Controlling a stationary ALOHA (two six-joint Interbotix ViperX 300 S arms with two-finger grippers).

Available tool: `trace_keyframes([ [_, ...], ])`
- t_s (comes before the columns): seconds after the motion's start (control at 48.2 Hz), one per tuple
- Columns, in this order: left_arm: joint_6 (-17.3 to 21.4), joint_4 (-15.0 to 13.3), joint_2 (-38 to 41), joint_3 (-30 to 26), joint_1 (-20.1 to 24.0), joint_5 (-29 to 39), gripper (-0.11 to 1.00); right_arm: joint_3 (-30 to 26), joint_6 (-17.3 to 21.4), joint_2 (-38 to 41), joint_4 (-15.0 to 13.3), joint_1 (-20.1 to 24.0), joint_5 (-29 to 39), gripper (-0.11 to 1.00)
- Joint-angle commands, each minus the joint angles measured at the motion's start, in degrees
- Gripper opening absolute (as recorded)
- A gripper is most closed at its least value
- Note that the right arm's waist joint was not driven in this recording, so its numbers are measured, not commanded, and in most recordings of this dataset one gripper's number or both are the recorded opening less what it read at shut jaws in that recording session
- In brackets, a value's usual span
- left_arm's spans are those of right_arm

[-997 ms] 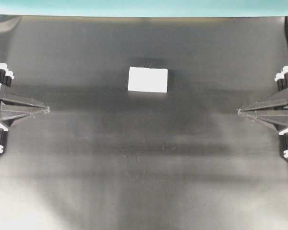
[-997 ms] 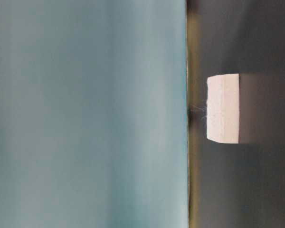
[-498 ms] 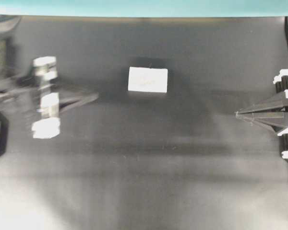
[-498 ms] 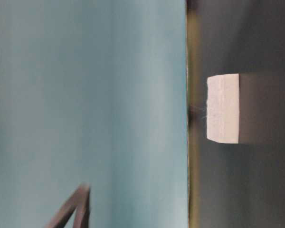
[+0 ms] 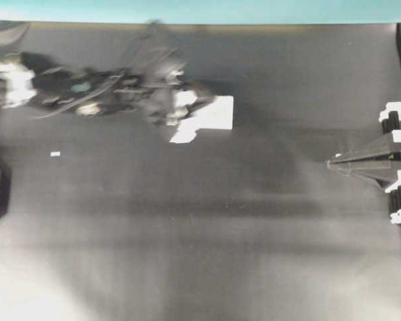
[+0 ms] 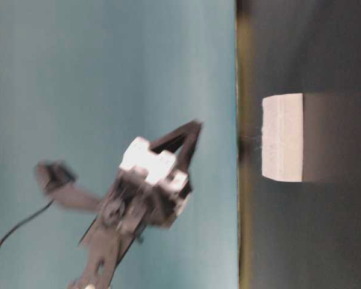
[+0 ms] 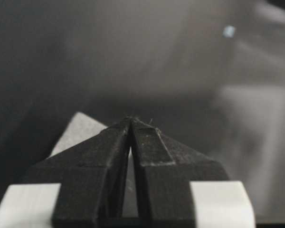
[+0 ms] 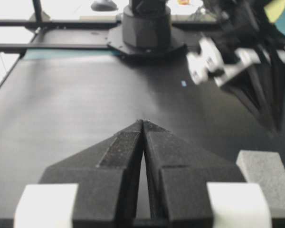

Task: Push the sponge with the left arm to wipe the table.
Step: 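Move the left gripper forward and over the white sponge, then lower the left gripper onto the sponge and press down on it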

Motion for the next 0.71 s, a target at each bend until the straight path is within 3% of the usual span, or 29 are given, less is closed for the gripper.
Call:
trace_keyframes([
  [0.0, -1.1, 0.2, 3.4, -4.4, 0.4, 1.4, 0.08, -0.2, 0.0, 0.2, 0.1, 0.0, -0.3, 0.01],
  [0.166, -3.8, 0.1, 8.0, -7.0, 1.7, 2.2, 0.2, 0.4, -0.1, -0.4, 0.1, 0.0, -0.4, 0.01],
  [0.457, -4.7, 0.2, 12.1, -8.6, 3.2, 2.4, 0.45, 0.7, -0.3, -1.0, 0.1, 0.0, -0.4, 0.01],
  [0.685, -6.0, 0.2, 13.6, -7.9, 3.0, 3.1, 0.46, 0.9, -0.3, -1.0, 0.1, 0.0, -0.4, 0.01],
])
